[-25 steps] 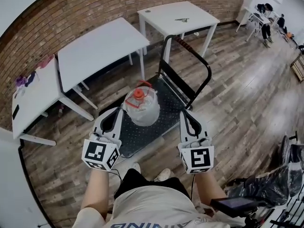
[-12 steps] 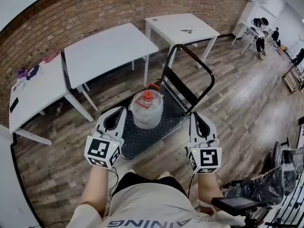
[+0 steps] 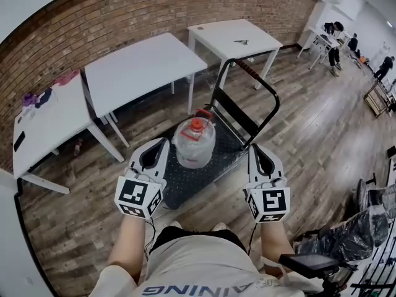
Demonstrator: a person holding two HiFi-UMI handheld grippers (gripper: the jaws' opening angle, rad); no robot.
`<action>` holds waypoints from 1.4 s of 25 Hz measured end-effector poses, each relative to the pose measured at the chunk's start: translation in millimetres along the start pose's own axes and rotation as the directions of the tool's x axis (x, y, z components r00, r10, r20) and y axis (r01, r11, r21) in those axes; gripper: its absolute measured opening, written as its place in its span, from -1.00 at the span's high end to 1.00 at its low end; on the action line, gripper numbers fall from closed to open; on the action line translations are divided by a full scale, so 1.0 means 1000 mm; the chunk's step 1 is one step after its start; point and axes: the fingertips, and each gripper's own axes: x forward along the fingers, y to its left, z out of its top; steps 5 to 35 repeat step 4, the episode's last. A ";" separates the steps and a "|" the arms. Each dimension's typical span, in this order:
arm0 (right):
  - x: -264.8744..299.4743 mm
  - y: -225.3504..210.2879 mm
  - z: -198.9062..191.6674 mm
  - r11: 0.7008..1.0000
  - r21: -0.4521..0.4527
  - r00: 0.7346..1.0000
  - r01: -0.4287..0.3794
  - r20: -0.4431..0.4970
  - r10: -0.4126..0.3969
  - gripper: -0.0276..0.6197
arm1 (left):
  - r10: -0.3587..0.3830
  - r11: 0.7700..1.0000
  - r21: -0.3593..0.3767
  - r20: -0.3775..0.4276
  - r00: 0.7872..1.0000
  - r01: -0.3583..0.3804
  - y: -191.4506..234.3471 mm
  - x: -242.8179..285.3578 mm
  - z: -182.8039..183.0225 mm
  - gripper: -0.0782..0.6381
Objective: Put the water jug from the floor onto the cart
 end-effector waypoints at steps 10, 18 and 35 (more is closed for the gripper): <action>0.001 -0.002 0.001 1.000 -0.004 1.000 0.004 -0.002 -0.004 0.90 | -0.010 1.000 0.001 0.000 1.000 0.010 -0.004 0.002 0.001 0.78; 0.001 -0.002 0.001 1.000 -0.004 1.000 0.004 -0.002 -0.004 0.90 | -0.010 1.000 0.001 0.000 1.000 0.010 -0.004 0.002 0.001 0.78; 0.001 -0.002 0.001 1.000 -0.004 1.000 0.004 -0.002 -0.004 0.90 | -0.010 1.000 0.001 0.000 1.000 0.010 -0.004 0.002 0.001 0.78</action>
